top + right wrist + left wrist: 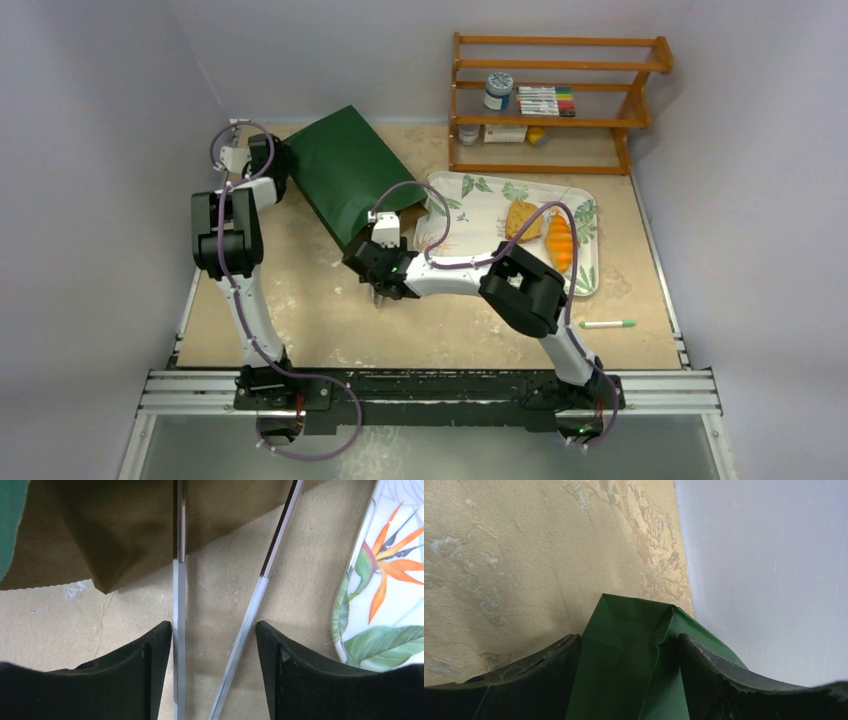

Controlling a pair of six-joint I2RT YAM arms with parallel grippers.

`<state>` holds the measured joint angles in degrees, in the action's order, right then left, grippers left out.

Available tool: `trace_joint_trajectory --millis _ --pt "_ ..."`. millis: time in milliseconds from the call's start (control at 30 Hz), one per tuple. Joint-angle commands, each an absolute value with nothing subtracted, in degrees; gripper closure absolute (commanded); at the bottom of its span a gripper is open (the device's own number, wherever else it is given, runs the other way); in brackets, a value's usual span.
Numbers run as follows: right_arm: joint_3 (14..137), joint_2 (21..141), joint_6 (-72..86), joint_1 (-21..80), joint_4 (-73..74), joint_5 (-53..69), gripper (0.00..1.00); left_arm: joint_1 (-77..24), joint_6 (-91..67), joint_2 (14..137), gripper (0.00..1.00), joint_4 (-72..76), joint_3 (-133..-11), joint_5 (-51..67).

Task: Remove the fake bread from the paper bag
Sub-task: Pick up the clamp from the paper bag.

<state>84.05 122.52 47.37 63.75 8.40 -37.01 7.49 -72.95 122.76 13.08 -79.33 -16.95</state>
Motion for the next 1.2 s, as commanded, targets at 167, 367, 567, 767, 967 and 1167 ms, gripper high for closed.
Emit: trace_joint_trajectory --millis 167,367,567,767,967,1167 --pt "74.6 120.1 43.4 62.8 -3.8 -37.1 0.41 8.1 -71.1 122.0 0.30 13.9 -78.7 -16.9" --pt "68.2 115.2 38.2 61.0 -11.9 -34.8 0.48 8.5 -69.0 120.3 0.30 14.8 -79.4 -17.0" --pt "63.6 113.2 34.5 60.6 -19.7 -34.1 0.54 9.1 -66.6 120.7 0.30 17.1 -81.3 -17.3" --pt "61.0 113.2 30.4 59.9 -28.0 -33.7 0.53 9.2 -61.8 121.5 0.29 17.4 -85.0 -20.6" --pt "60.3 112.3 26.5 58.8 -34.0 -30.8 0.52 9.1 -58.2 124.2 0.28 21.2 -90.2 -24.2" --pt "61.1 112.3 23.9 56.4 -37.7 -27.0 0.51 8.8 -54.9 132.8 0.28 21.7 -101.0 -25.1"
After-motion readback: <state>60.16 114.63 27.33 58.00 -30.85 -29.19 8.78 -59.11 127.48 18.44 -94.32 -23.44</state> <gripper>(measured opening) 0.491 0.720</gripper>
